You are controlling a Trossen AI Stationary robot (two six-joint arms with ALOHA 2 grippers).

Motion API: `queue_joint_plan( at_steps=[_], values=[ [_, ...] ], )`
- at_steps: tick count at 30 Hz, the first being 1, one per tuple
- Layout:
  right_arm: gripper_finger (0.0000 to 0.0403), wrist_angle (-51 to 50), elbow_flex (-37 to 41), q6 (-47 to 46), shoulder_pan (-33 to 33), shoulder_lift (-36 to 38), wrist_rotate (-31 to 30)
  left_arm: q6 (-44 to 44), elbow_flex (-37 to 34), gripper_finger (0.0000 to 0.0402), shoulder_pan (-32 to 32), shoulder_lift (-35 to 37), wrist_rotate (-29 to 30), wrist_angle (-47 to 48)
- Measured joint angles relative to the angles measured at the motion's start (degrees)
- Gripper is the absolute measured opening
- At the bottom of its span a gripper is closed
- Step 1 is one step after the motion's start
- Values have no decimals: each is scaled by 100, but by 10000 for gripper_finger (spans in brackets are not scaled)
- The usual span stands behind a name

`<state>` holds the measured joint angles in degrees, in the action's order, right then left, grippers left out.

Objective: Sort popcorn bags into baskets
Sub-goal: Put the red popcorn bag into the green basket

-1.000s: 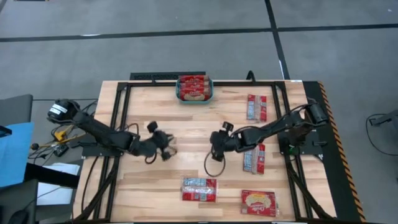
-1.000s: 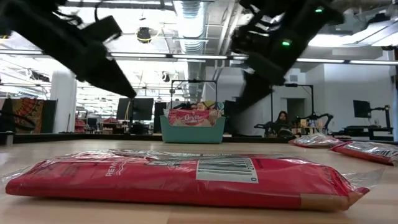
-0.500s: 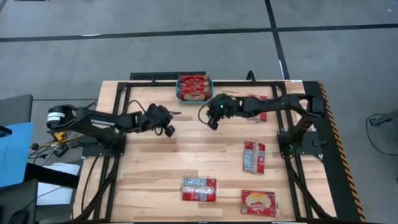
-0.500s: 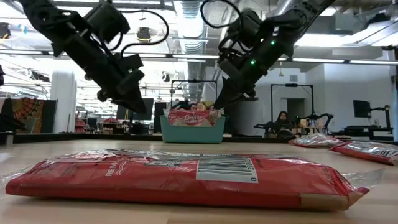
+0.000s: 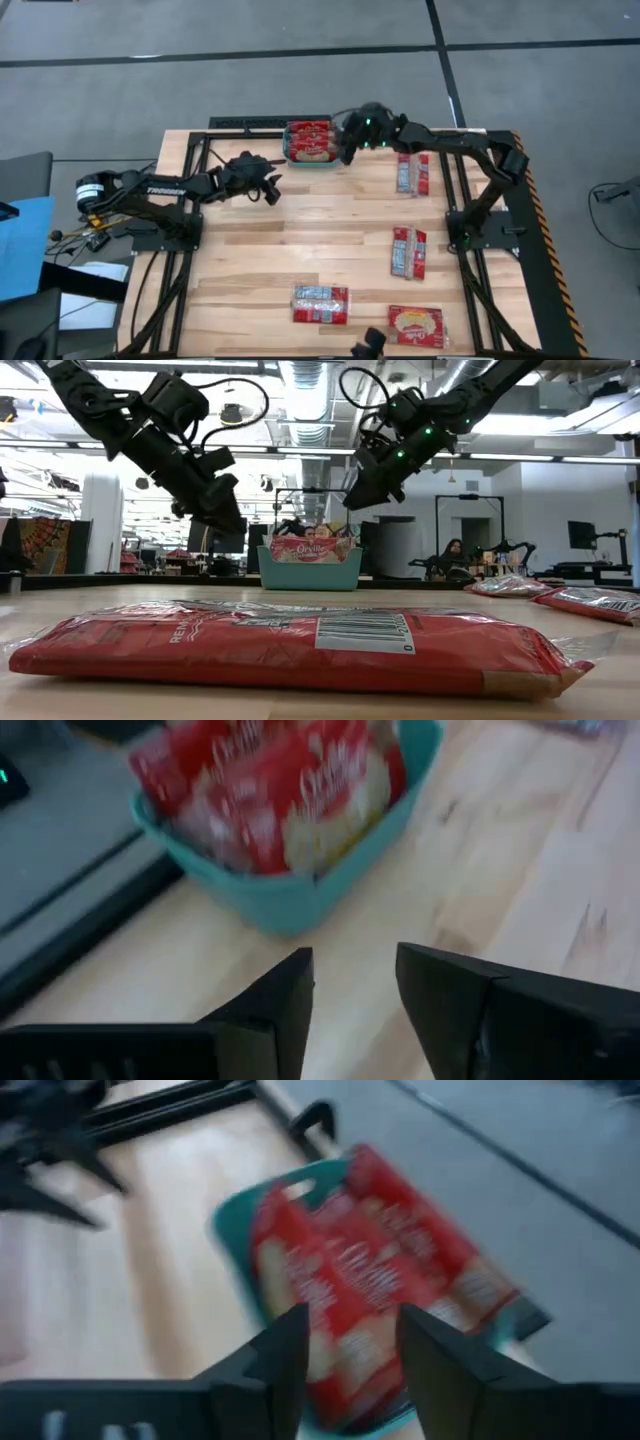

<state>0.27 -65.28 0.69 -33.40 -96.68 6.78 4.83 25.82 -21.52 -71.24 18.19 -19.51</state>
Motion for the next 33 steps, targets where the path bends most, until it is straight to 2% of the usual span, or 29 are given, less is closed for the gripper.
queue_joint_plan(
  at_steps=[4,7,11,14,18,21,27,33],
  values=[
    [212,-43,-164,89,-246,-330,522,-159,2,144,-100,2,-211,-336],
    [223,97,-274,105,-276,-631,712,-154,2,142,-129,2,-259,-330],
    [221,72,-306,87,-245,-870,742,-67,4,141,-134,2,-333,36],
    [208,-322,-271,89,-49,-716,903,153,4,141,-31,2,-754,550],
    [186,-771,-53,148,643,-370,910,147,4,141,377,2,-1288,1156],
    [170,-1006,94,220,1421,-126,487,37,4,141,866,2,-1538,1345],
    [157,-1272,182,-63,2896,96,-648,105,4,141,1798,2,-1037,1205],
    [168,-1350,186,-722,3977,83,-716,831,4,141,2480,2,-632,1241]
  ],
)
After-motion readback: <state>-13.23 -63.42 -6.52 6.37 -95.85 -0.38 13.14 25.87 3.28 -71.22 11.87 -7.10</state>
